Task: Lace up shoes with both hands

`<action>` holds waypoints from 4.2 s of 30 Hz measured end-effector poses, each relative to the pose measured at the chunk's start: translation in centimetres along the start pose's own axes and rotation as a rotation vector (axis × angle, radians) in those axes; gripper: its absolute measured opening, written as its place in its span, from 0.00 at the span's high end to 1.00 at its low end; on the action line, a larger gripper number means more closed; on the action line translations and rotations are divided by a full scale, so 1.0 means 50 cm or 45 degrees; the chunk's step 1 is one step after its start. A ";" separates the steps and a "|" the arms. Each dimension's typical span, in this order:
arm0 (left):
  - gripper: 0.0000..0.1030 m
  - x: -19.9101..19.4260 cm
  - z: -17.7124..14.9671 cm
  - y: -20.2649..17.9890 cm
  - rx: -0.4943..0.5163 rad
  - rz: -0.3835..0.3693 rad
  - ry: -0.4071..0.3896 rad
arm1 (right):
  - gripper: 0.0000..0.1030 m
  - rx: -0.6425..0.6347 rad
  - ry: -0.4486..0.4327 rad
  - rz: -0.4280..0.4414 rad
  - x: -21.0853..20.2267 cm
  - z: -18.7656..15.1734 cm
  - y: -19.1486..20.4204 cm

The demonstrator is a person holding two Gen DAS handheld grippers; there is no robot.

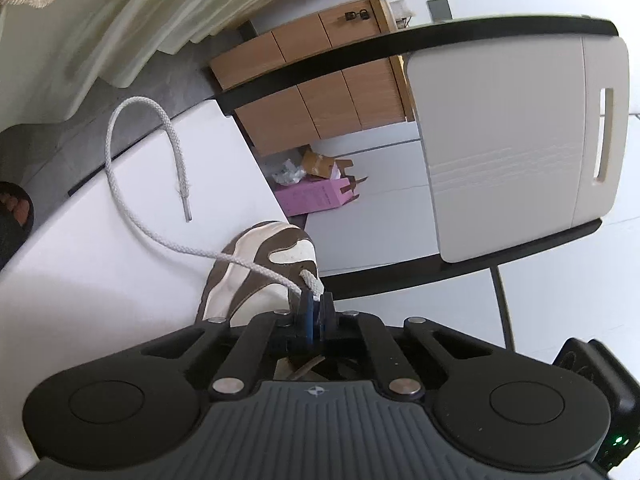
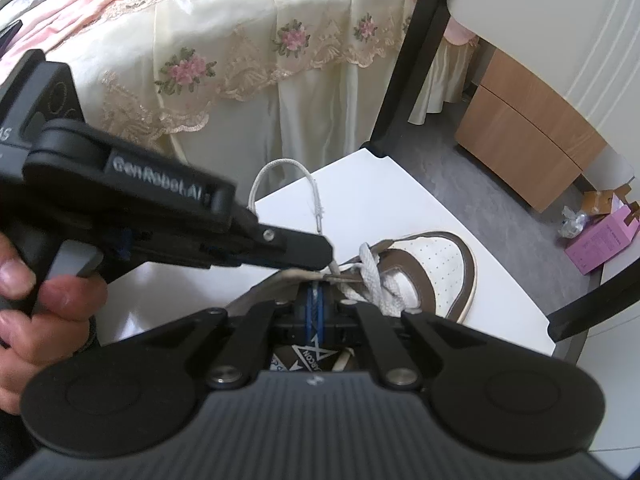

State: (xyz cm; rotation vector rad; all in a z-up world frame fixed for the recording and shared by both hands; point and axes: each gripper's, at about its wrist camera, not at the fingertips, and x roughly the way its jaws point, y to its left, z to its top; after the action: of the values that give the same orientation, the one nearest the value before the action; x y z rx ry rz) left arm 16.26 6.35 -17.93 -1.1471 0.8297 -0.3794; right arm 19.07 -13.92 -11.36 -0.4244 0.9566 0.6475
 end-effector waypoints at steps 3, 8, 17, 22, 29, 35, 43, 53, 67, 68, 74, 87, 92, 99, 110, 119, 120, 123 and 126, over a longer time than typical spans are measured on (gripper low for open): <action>0.98 0.000 0.000 0.004 -0.024 0.001 0.001 | 0.96 -0.026 -0.007 -0.003 -0.008 0.000 0.004; 0.98 0.000 0.000 -0.006 0.015 0.027 0.001 | 0.72 -0.061 -0.007 0.009 -0.046 0.014 0.009; 0.98 0.001 0.002 -0.033 0.149 0.088 0.035 | 0.48 -0.278 0.057 -0.013 -0.026 0.046 0.066; 1.00 -0.021 0.013 -0.021 0.075 0.028 -0.034 | 0.49 -0.235 0.130 -0.065 0.009 0.046 0.075; 1.00 -0.064 0.041 0.001 -0.048 -0.059 -0.155 | 0.49 -0.097 0.073 -0.009 -0.006 0.044 0.044; 0.99 -0.071 0.032 -0.021 0.041 -0.002 -0.127 | 0.51 0.027 0.013 0.056 -0.022 0.042 0.012; 0.96 -0.089 -0.023 -0.104 0.511 0.311 -0.043 | 0.71 0.253 0.063 0.160 -0.006 0.059 -0.056; 0.49 -0.042 -0.119 -0.147 0.942 0.492 0.062 | 0.97 0.139 0.123 0.124 0.026 0.054 -0.030; 0.45 0.062 -0.216 -0.165 1.450 0.584 0.085 | 0.99 0.188 -0.109 0.140 -0.042 0.062 -0.013; 0.45 0.061 -0.215 -0.164 1.444 0.580 0.083 | 0.99 0.204 -0.151 0.161 -0.056 0.071 -0.016; 0.45 0.060 -0.222 -0.162 1.439 0.588 0.059 | 0.99 0.184 -0.244 0.230 -0.119 0.146 -0.011; 0.65 0.060 -0.200 -0.165 1.381 0.661 -0.010 | 0.95 0.050 0.131 0.131 0.004 0.054 -0.037; 0.65 0.069 -0.202 -0.160 1.392 0.696 -0.013 | 0.61 -0.005 0.111 0.141 0.008 0.058 -0.020; 0.65 0.075 -0.207 -0.158 1.423 0.713 -0.019 | 0.68 -0.079 0.120 0.154 0.016 0.053 -0.002; 0.65 0.085 -0.215 -0.156 1.504 0.707 -0.015 | 0.98 0.029 -0.045 0.058 -0.004 0.038 0.000; 0.65 0.086 -0.222 -0.159 1.531 0.701 -0.008 | 0.98 0.105 -0.342 0.118 -0.144 0.110 0.011; 0.65 0.085 -0.223 -0.160 1.531 0.701 -0.008 | 0.97 0.112 -0.377 0.118 -0.163 0.122 0.010; 0.65 0.083 -0.227 -0.158 1.540 0.702 -0.008 | 0.97 0.137 -0.484 0.129 -0.224 0.159 0.003; 0.65 0.083 -0.224 -0.157 1.544 0.699 -0.007 | 0.97 0.145 -0.590 0.128 -0.283 0.197 -0.001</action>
State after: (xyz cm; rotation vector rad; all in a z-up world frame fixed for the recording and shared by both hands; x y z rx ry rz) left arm 11.72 -6.71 -14.23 0.2098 0.6810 -0.3256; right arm 19.30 -12.56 5.82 -0.1144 0.5707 0.7384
